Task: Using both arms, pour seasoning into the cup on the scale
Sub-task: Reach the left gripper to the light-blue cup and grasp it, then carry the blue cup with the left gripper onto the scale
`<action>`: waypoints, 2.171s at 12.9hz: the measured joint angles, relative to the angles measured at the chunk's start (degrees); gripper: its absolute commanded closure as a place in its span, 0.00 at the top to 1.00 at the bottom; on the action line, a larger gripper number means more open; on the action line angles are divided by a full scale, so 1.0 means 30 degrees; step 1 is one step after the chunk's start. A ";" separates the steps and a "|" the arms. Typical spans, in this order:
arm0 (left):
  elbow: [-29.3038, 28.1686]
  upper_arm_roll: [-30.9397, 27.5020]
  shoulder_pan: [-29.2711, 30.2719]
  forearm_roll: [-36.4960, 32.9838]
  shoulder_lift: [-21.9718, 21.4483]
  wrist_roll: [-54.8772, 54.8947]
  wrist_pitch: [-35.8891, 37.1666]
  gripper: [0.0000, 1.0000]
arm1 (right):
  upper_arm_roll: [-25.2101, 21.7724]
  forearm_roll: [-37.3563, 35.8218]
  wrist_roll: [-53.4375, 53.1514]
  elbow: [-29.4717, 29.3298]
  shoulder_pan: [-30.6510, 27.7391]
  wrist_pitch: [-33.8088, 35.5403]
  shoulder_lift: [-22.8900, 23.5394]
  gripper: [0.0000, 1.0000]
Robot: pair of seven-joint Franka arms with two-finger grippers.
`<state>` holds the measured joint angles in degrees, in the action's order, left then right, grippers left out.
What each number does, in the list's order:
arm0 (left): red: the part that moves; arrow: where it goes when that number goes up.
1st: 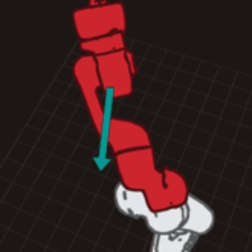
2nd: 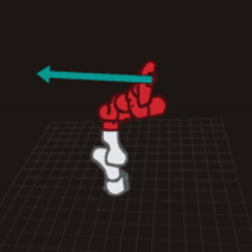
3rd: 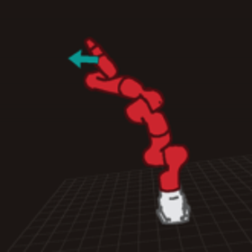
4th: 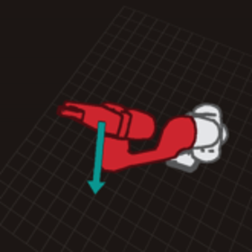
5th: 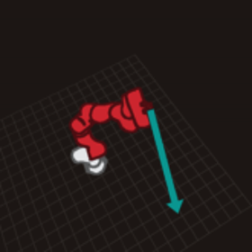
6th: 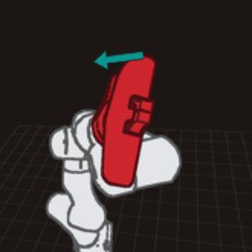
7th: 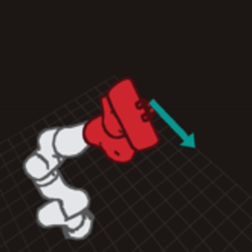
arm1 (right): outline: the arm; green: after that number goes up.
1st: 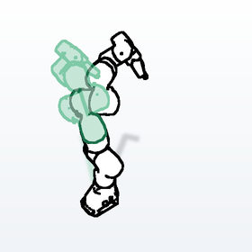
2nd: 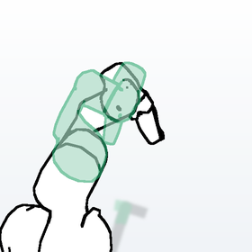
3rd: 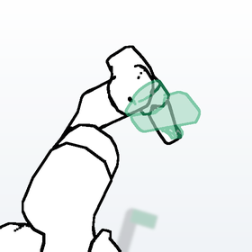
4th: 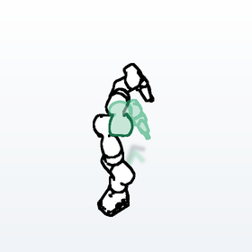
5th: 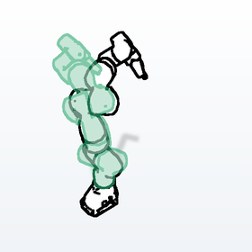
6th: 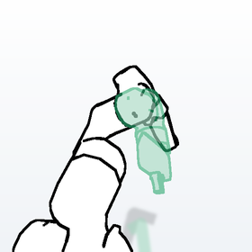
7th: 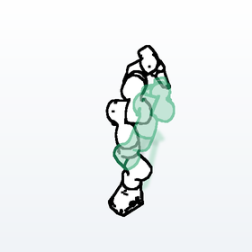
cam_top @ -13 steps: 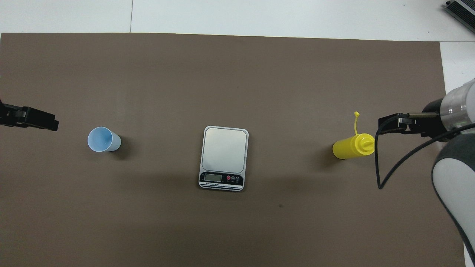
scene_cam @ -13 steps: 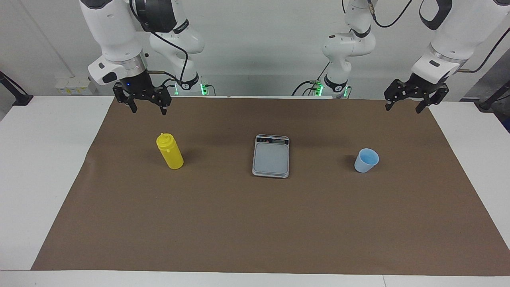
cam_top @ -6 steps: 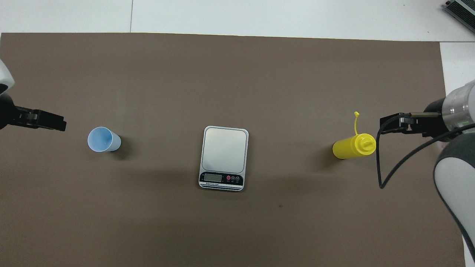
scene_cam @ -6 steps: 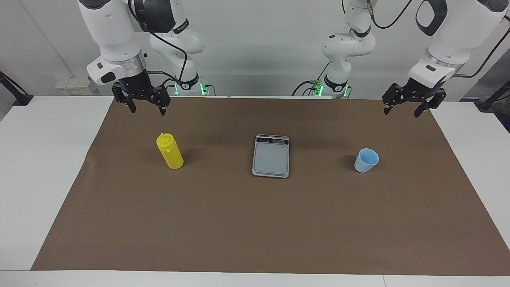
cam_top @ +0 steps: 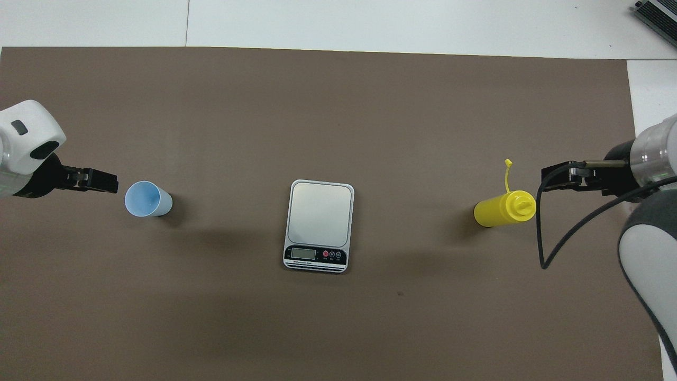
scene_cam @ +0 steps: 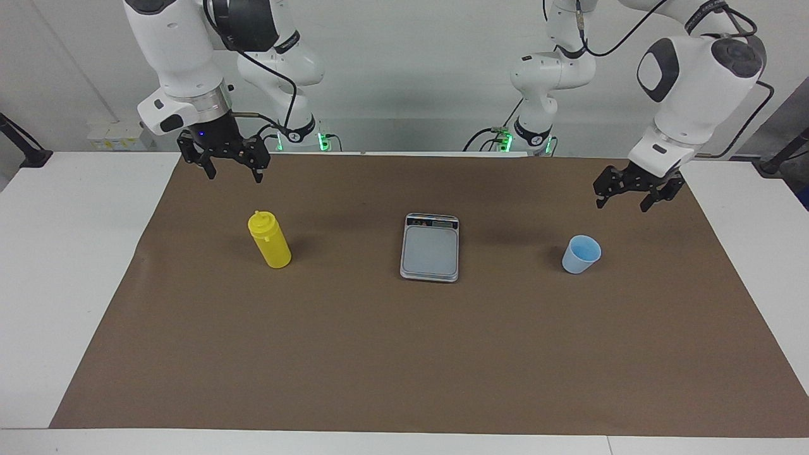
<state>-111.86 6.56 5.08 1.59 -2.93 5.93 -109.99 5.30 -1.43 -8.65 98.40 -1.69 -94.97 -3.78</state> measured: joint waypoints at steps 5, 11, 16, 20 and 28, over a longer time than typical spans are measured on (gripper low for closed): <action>-0.3724 -0.0023 0.0223 0.0008 0.0349 -0.1842 -0.4192 1.00 | 0.0000 0.0000 0.0000 0.0000 -0.0001 0.0000 0.0000 1.00; -0.5573 -0.0034 0.0581 0.0059 0.0758 -0.2896 -0.7089 1.00 | 0.0000 0.0000 0.0000 0.0006 -0.0003 0.0000 0.0000 1.00; -0.6376 -0.0007 0.0584 0.0363 0.1741 -0.3431 -0.8926 0.23 | 0.0000 0.0000 0.0000 0.0010 -0.0003 0.0000 0.0000 1.00; -0.6386 0.0104 0.0582 0.0367 0.2001 -0.3693 -0.9151 0.00 | 0.0000 0.0001 0.0000 0.0014 -0.0003 0.0000 0.0000 1.00; -0.2990 0.0242 0.0478 0.0493 0.1857 -0.3723 -0.5745 0.00 | 0.0000 0.0001 0.0000 0.0017 -0.0004 0.0000 0.0000 1.00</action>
<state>-120.83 7.28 6.51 3.07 2.64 -5.24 -127.22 5.30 -1.43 -8.65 98.45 -1.70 -94.97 -3.78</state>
